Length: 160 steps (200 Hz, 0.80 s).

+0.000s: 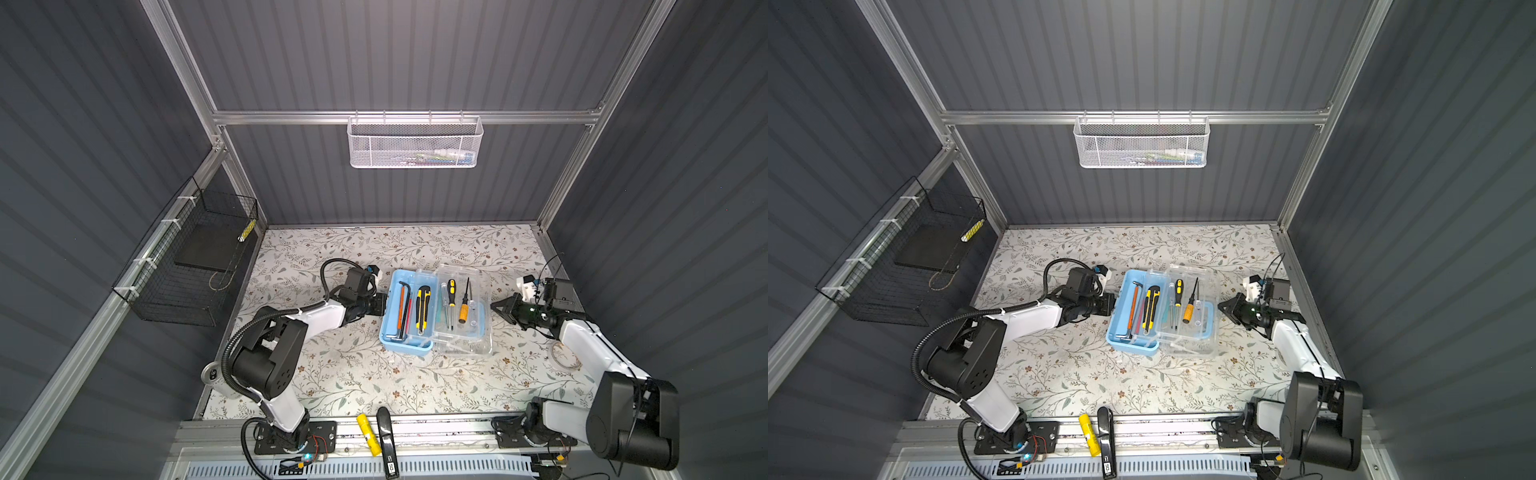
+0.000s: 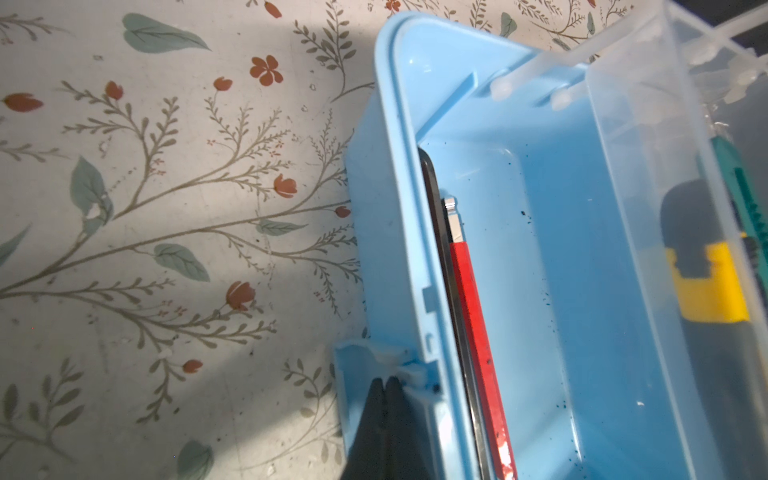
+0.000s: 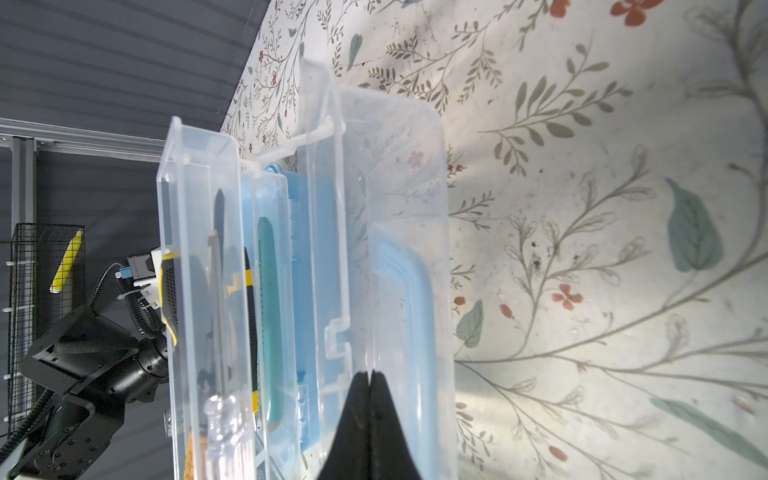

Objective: Pack the tool kit

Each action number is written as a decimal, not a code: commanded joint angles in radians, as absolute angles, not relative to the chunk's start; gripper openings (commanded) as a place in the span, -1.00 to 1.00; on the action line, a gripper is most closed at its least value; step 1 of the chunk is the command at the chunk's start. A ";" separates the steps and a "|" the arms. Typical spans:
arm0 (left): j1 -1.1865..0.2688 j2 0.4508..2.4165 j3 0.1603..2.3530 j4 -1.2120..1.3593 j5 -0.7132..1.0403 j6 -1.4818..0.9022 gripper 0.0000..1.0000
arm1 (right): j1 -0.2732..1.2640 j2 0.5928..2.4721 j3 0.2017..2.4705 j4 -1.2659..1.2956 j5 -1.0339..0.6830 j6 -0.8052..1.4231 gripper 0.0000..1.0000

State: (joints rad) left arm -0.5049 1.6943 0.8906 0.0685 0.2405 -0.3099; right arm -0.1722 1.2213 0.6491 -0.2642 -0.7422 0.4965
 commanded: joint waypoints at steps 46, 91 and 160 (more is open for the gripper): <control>-0.524 1.644 0.884 0.095 0.313 -0.312 -1.00 | -0.155 1.156 0.683 -0.370 -0.816 0.477 -1.00; -0.525 1.631 0.872 0.108 0.313 -0.319 -1.00 | -0.140 1.137 0.694 -0.362 -0.822 0.500 -1.00; -0.525 1.621 0.852 0.114 0.304 -0.319 -1.00 | -0.122 1.134 0.712 -0.415 -0.746 0.498 -1.00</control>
State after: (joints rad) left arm -0.5053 1.6512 0.8658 0.0765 0.2478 -0.3176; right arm -0.1413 1.1378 0.6910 -0.3580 -0.7433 0.4965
